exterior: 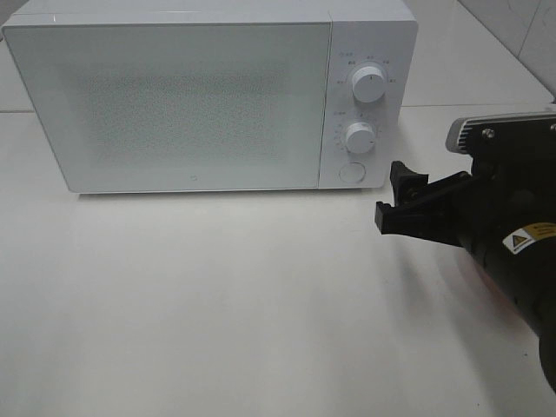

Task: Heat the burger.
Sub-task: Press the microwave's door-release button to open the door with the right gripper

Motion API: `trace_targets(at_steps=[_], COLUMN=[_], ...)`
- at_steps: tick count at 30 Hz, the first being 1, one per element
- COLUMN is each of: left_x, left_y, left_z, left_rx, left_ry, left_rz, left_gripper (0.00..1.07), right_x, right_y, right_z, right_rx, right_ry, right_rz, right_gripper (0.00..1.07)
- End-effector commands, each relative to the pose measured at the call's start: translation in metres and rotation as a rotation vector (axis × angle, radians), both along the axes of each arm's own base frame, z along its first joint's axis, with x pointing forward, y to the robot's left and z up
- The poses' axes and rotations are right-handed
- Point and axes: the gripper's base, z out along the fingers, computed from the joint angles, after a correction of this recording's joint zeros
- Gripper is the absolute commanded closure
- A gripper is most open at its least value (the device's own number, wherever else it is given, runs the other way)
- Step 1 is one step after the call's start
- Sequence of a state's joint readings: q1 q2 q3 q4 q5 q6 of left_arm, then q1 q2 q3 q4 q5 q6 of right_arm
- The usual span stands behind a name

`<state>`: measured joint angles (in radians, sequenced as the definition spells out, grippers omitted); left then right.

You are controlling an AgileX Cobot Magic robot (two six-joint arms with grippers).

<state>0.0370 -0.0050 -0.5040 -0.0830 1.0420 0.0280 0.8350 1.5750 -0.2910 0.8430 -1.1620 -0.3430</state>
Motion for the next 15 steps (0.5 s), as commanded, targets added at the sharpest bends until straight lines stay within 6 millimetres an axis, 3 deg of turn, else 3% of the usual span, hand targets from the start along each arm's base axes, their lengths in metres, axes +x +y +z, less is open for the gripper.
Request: trace_targets(at_steps=[1,15], left_x=[-0.003,-0.003], left_y=[0.000,0.000], left_z=[0.000,0.000], left_rx=[0.000,0.000], left_ry=[-0.024,-0.024], left_rz=[0.002,0.002], left_gripper=[0.07,0.07], right_x=[-0.003,0.004], right_y=[0.003,0.022], right_z=[-0.001,-0.003], right_rx=[-0.002,0.045], right_ry=[-0.015,-0.001], right_rz=[-0.011,-0.033], right_gripper=[0.31,0.31])
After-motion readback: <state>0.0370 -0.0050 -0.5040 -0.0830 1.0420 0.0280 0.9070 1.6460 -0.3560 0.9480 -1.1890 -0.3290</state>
